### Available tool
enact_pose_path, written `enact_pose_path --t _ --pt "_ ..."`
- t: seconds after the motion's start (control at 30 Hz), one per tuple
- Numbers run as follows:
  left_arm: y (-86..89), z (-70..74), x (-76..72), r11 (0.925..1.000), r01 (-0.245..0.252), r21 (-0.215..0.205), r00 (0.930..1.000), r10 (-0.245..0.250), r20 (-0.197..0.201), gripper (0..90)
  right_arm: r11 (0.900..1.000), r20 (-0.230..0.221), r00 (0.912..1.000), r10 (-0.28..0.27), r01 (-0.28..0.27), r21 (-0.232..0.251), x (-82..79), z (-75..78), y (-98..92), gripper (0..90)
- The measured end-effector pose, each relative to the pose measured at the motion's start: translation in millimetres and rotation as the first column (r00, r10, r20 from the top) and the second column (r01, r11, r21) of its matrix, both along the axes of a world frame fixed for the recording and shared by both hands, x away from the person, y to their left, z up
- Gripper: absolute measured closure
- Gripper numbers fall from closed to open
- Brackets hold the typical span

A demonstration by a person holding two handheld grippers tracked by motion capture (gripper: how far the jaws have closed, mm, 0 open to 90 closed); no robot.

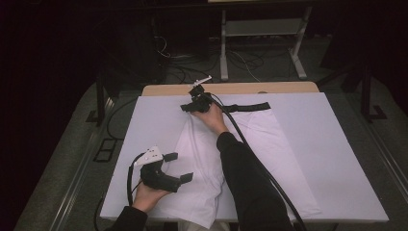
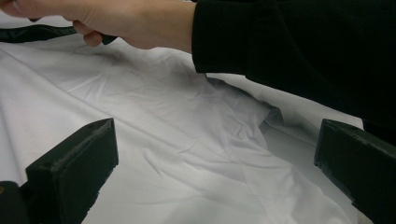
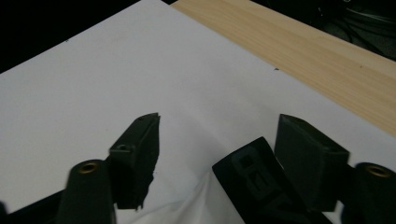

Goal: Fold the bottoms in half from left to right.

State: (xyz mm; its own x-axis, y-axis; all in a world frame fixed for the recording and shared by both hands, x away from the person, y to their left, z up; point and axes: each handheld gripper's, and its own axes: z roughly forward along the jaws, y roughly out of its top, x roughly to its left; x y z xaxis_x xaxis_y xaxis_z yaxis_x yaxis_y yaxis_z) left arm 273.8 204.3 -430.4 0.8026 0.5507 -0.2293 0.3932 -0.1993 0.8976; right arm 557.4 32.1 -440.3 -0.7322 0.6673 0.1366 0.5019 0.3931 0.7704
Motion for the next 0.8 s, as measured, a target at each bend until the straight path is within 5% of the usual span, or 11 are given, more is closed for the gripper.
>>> enact_pose_path --t 0.1,0.4,0.63,0.8 --pt "-0.1 0.0 0.2 1.0000 0.001 0.000 1.0000 -0.001 0.001 0.0 1.000 -0.017 0.9999 -0.004 0.004 -0.012 -0.4 -4.8 3.0 45.0" --pt "0.1 0.0 0.6 1.0000 -0.002 -0.002 1.0000 0.002 -0.001 0.0 0.996 -0.011 0.9986 -0.052 0.051 -0.080 -0.3 -11.6 8.3 54.2" --pt "-0.4 -0.3 0.2 1.0000 -0.006 0.001 1.0000 0.006 -0.005 0.0 0.983 0.032 0.9957 -0.087 0.091 -0.159 -5.4 -11.6 13.6 66.8" --pt "1.6 -0.7 0.1 0.9998 -0.018 -0.002 0.9997 0.018 -0.014 0.0 0.981 0.014 0.9949 -0.100 0.101 -0.164 -8.0 -9.4 12.5 76.4"
